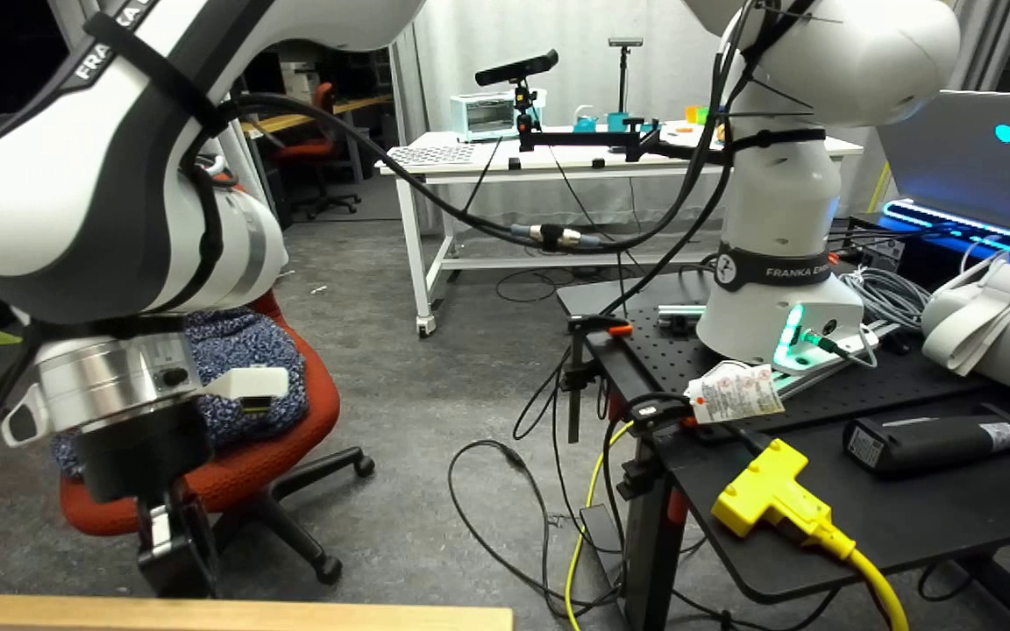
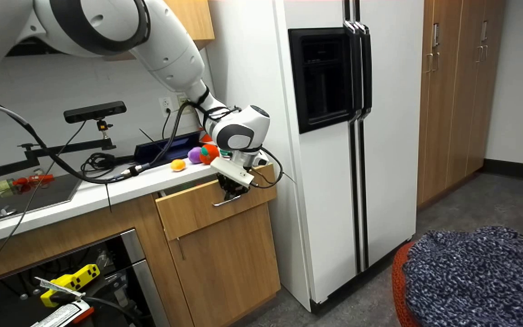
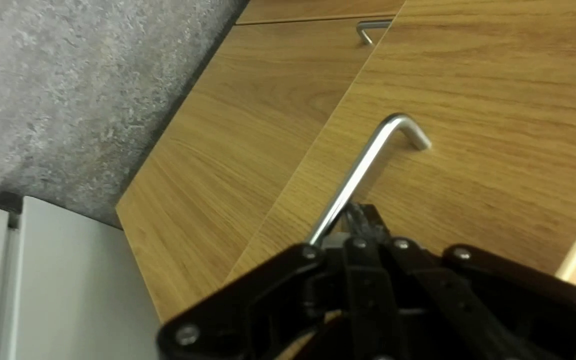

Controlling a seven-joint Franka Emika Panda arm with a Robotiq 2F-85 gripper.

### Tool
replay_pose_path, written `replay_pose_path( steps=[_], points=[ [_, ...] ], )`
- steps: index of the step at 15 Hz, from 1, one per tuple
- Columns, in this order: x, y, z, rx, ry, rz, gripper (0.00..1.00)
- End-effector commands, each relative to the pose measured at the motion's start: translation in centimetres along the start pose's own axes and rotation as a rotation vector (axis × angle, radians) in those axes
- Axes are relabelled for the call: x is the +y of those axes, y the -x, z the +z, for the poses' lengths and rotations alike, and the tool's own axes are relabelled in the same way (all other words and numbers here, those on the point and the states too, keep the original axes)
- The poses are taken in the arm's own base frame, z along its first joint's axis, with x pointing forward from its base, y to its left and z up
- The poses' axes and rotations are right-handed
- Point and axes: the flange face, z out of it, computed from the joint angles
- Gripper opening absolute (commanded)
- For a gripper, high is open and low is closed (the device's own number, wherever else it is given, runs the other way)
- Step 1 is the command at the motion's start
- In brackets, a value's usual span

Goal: Open the top drawer of the bottom cabinet.

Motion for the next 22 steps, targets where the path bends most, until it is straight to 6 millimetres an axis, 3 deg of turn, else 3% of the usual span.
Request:
replay_pose_path(
  steps=[1,4,8,14,19,21,22],
  points=[
    [-0.1,4.3,-0.4,-0.039,0.077,0.082,0.00],
    [0.0,5.7,-2.1,-0.006,0.107,0.099,0.00],
    [-4.5,6.7,-2.4,0.037,0.172,0.085,0.00],
    [-16.6,8.1,-2.8,0.033,0.298,0.008,0.00],
    [-26.4,8.2,-2.2,0.040,0.396,-0.037,0.00],
    [-23.4,8.0,-5.2,0.042,0.416,-0.064,0.00],
    [-22.7,7.7,-5.7,0.048,0.416,-0.068,0.00]
  ],
)
